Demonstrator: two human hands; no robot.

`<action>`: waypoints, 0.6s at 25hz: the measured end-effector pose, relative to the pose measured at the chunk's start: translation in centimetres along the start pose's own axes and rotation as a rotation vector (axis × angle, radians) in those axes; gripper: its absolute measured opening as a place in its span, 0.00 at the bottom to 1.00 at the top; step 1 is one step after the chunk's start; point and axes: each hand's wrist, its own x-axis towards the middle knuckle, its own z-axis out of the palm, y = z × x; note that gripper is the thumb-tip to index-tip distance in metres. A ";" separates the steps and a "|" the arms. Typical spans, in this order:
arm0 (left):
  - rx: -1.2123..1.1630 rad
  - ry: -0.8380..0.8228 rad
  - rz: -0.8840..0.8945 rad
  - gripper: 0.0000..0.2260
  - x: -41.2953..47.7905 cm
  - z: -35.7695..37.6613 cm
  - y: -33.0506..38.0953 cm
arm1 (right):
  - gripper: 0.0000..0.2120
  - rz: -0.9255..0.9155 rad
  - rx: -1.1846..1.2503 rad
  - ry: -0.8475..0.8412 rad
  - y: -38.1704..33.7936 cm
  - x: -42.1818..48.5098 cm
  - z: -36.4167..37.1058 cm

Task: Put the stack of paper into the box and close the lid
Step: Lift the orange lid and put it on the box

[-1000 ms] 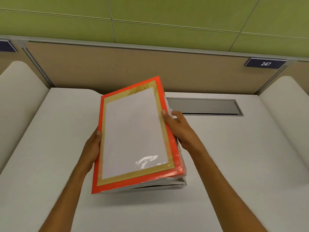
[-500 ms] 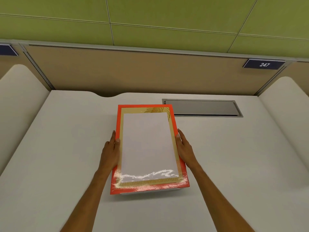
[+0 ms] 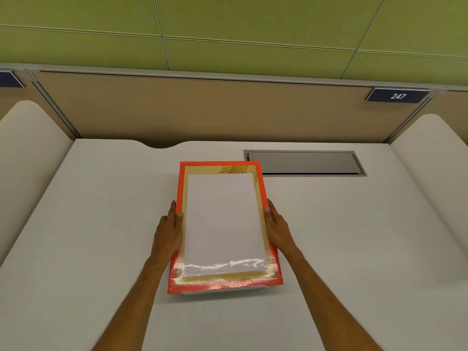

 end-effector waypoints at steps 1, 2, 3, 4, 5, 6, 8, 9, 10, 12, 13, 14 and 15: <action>0.075 0.031 -0.010 0.31 -0.1 -0.1 0.1 | 0.28 0.010 -0.128 0.026 0.0 0.1 0.0; 0.171 0.095 0.000 0.33 -0.1 -0.1 0.3 | 0.31 0.010 -0.299 0.094 0.0 0.2 0.1; 0.265 0.176 0.044 0.33 0.0 -0.1 0.5 | 0.34 -0.025 -0.438 0.175 -0.2 0.3 0.4; 0.334 0.235 0.125 0.32 0.1 0.0 0.9 | 0.37 -0.107 -0.510 0.235 -0.6 0.3 0.8; 0.370 0.258 0.223 0.32 0.2 0.3 1.3 | 0.40 -0.209 -0.551 0.257 -1.0 0.3 1.2; 0.393 0.239 0.306 0.33 0.2 0.6 1.8 | 0.41 -0.297 -0.596 0.250 -1.4 0.4 1.7; 0.447 0.154 0.379 0.35 0.4 1.3 2.5 | 0.41 -0.371 -0.682 0.196 -1.9 0.8 2.8; 0.469 0.113 0.383 0.36 0.5 1.7 2.6 | 0.40 -0.370 -0.707 0.164 -1.9 1.0 3.2; 0.485 0.079 0.383 0.37 0.7 2.0 2.6 | 0.40 -0.357 -0.726 0.136 -1.8 1.2 3.5; 0.499 0.032 0.385 0.40 1.0 2.5 2.5 | 0.39 -0.336 -0.757 0.102 -1.3 1.5 3.8; 0.492 0.022 0.385 0.41 1.1 2.6 2.4 | 0.39 -0.330 -0.768 0.091 -1.1 1.6 3.9; 0.485 0.016 0.379 0.41 1.2 2.8 2.4 | 0.39 -0.327 -0.779 0.080 -0.9 1.7 4.0; 0.480 0.013 0.369 0.42 1.2 2.9 2.3 | 0.39 -0.327 -0.790 0.071 -0.9 1.8 4.0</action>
